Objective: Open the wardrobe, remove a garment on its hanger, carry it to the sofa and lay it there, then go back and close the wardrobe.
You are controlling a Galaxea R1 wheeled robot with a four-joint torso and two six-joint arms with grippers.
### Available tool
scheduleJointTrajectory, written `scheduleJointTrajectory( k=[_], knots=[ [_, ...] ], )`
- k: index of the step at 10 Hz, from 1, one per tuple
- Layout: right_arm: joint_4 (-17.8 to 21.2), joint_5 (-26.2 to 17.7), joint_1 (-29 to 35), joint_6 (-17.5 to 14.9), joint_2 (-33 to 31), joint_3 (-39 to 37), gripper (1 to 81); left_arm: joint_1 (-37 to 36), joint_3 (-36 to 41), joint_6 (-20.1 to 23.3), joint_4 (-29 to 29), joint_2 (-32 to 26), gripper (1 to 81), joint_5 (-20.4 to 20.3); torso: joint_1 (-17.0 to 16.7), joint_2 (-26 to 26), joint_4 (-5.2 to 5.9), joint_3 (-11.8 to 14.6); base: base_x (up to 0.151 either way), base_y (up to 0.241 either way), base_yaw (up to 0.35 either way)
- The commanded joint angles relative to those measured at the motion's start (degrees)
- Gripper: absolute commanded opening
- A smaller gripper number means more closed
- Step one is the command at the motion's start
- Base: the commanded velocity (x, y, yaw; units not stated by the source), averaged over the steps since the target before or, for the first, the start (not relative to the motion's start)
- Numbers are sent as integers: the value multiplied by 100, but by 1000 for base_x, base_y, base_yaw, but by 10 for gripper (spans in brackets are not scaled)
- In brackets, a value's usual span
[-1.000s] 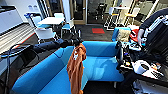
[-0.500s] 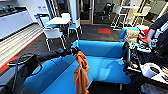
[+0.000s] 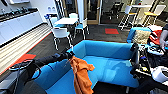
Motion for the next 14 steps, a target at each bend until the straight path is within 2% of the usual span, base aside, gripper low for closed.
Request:
scheduleJointTrajectory(
  k=[1, 7, 10, 13, 14],
  knots=[
    [-54, -351, -55, -12, -9, 34, 811, -877, 82, 10, 326, -176, 10, -208, 0, 0, 0, 0, 0, 0, 0],
    [-63, -351, -90, -21, 18, 34, 811, -288, -138, 19, 476, -880, 10, -269, 0, 0, 0, 0, 0, 0, 0],
    [-63, -351, -116, -21, 9, 34, 811, -51, -129, 1, 458, -1457, 10, -305, 0, 0, 0, 0, 0, 0, 0],
    [-63, -351, -108, -29, 35, 34, 811, 178, 3, 10, 458, -1776, 10, -524, 0, 0, 0, 0, 0, 0, 0],
    [-63, -351, -116, -29, 35, 34, 811, 257, 177, 28, 467, -1854, 811, -585, 0, 0, 0, 0, 0, 0, 0]
  ],
)
